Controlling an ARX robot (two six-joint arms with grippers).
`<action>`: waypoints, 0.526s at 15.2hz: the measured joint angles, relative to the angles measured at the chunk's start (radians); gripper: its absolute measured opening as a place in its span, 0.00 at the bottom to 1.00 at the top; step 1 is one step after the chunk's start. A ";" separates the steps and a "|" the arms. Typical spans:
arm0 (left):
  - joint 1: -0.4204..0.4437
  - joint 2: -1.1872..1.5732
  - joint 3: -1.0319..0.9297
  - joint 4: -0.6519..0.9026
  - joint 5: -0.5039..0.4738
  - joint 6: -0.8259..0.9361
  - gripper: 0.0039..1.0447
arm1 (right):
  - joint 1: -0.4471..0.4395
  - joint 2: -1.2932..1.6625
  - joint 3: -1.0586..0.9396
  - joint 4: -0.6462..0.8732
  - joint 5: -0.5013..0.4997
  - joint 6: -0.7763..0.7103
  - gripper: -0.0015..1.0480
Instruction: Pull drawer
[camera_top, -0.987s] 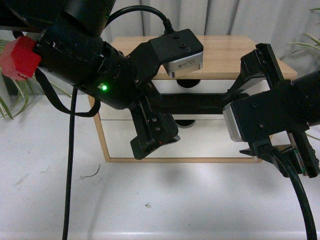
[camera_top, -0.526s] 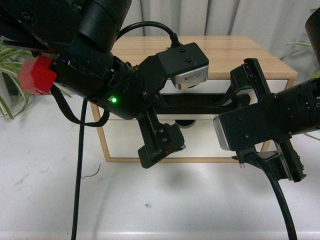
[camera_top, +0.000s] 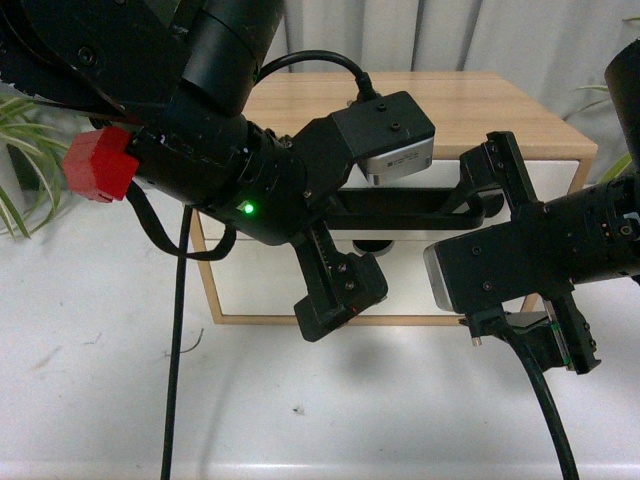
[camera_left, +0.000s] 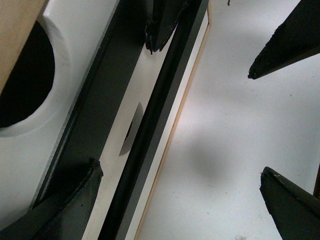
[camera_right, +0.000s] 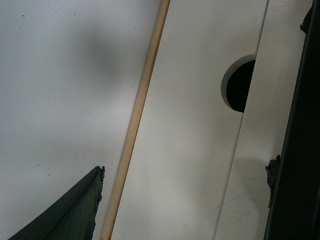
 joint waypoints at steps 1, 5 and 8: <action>-0.001 -0.002 -0.003 0.002 0.004 0.000 0.94 | 0.000 -0.007 -0.007 -0.002 0.003 0.004 0.94; -0.022 -0.014 -0.063 0.058 0.022 0.000 0.94 | -0.004 -0.047 -0.066 0.015 0.004 0.021 0.94; -0.031 -0.057 -0.126 0.081 0.040 0.000 0.94 | -0.006 -0.088 -0.116 0.008 0.003 0.017 0.94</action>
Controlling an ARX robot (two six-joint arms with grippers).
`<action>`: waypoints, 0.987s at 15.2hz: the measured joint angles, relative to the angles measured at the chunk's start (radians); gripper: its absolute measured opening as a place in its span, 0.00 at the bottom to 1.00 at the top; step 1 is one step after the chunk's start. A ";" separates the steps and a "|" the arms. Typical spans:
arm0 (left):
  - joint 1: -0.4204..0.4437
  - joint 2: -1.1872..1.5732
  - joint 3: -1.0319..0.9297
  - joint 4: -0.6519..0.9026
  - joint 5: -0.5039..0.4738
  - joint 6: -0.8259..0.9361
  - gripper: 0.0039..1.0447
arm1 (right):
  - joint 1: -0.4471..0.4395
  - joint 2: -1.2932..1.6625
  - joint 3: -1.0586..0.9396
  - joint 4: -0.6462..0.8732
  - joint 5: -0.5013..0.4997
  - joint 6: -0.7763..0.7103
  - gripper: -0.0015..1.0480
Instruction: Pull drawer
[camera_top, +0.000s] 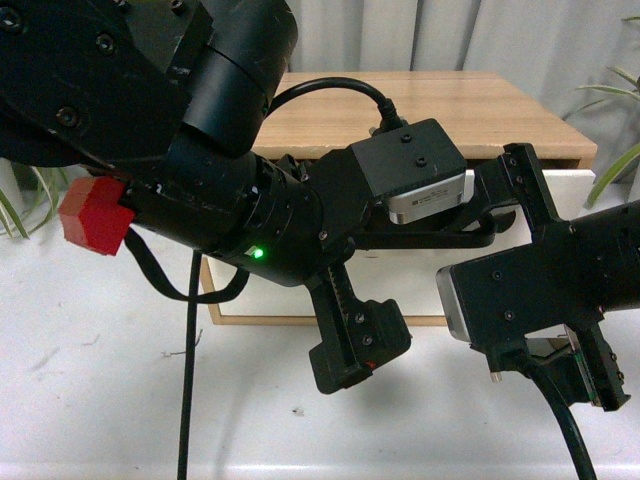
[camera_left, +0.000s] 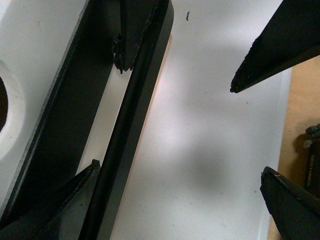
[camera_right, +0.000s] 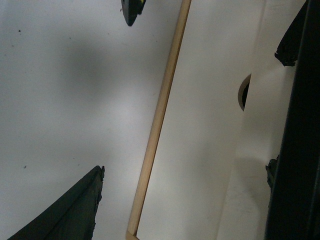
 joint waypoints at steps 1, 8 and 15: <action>-0.002 -0.012 -0.019 0.011 0.003 0.000 0.94 | 0.000 -0.011 -0.018 0.010 0.000 0.000 0.94; -0.005 -0.119 -0.165 0.084 0.012 -0.032 0.94 | 0.008 -0.105 -0.140 0.047 0.013 0.008 0.94; -0.010 -0.195 -0.272 0.130 0.037 -0.069 0.94 | 0.024 -0.232 -0.251 0.001 0.026 0.029 0.94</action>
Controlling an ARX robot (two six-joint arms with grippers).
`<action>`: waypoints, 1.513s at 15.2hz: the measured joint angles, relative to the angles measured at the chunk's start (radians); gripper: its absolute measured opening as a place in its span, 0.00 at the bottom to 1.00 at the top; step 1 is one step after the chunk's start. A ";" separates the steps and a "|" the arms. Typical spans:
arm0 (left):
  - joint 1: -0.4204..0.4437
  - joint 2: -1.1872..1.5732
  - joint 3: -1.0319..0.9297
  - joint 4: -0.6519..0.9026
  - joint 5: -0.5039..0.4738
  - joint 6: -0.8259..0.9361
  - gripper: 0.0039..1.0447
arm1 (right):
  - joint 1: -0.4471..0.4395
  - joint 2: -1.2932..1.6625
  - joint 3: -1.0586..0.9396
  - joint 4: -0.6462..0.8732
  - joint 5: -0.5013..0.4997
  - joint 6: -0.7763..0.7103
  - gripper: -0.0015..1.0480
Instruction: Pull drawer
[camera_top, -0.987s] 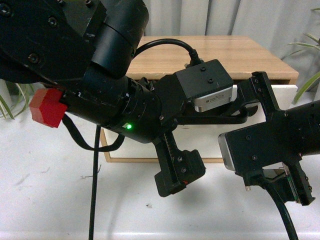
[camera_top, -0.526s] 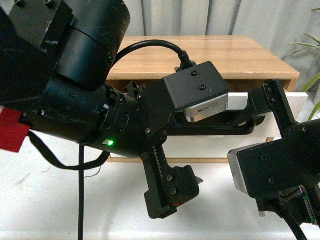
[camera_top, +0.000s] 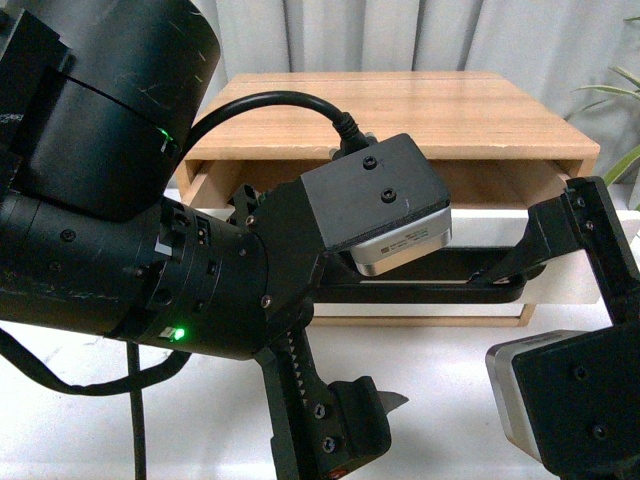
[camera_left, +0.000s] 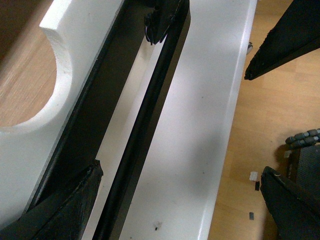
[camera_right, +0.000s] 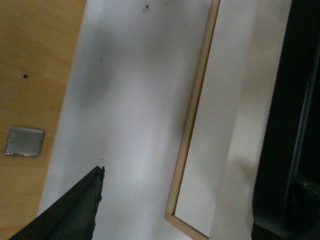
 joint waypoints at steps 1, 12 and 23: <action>-0.005 -0.008 -0.011 0.005 0.000 -0.003 0.94 | 0.005 -0.019 -0.010 -0.017 0.008 0.005 0.94; -0.001 -0.135 -0.092 -0.026 0.016 -0.071 0.94 | 0.023 -0.173 -0.071 -0.145 -0.008 0.060 0.94; 0.270 -0.399 -0.099 0.242 0.064 -0.581 0.94 | -0.167 -0.344 0.056 -0.015 -0.227 0.613 0.94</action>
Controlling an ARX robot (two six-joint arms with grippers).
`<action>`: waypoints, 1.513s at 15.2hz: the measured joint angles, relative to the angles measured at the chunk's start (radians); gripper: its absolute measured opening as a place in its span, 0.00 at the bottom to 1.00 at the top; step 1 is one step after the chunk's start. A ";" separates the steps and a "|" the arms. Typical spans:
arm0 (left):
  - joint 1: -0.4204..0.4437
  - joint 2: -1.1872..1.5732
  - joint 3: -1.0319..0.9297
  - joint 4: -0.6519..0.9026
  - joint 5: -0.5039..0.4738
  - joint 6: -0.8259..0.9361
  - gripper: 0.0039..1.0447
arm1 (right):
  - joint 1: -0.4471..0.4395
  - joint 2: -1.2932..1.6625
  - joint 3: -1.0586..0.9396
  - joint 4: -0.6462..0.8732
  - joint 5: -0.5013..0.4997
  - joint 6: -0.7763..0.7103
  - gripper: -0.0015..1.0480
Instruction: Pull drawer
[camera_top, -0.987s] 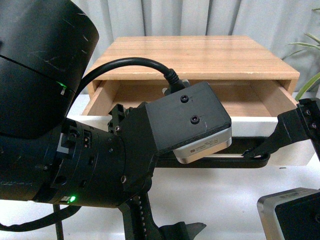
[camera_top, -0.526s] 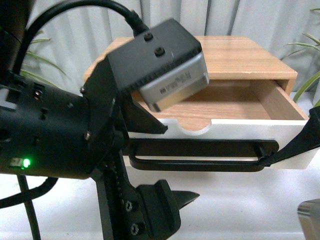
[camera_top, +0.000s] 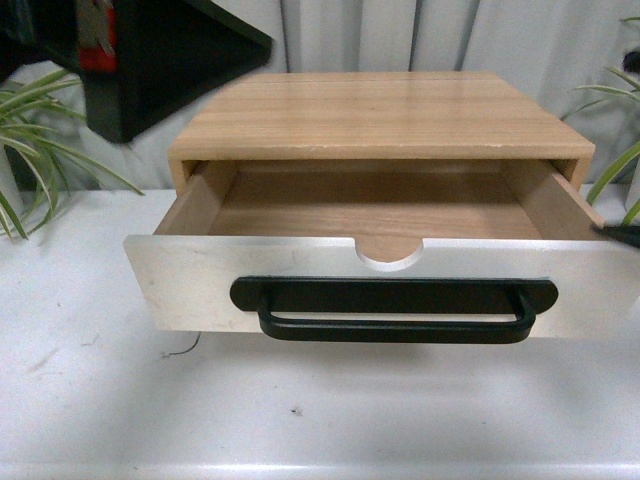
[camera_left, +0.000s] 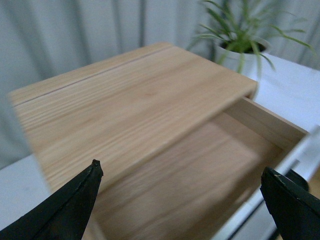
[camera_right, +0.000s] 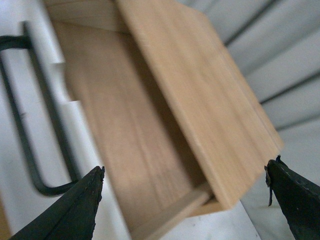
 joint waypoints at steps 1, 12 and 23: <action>0.065 -0.014 -0.006 0.012 -0.052 -0.095 0.94 | -0.027 0.018 0.003 0.114 0.058 0.150 0.94; 0.488 -0.326 -0.541 0.428 -0.188 -0.194 0.56 | -0.243 -0.336 -0.423 0.520 0.431 1.083 0.52; 0.198 -0.739 -0.736 0.199 -0.465 -0.171 0.01 | -0.058 -0.723 -0.652 0.388 0.626 1.061 0.02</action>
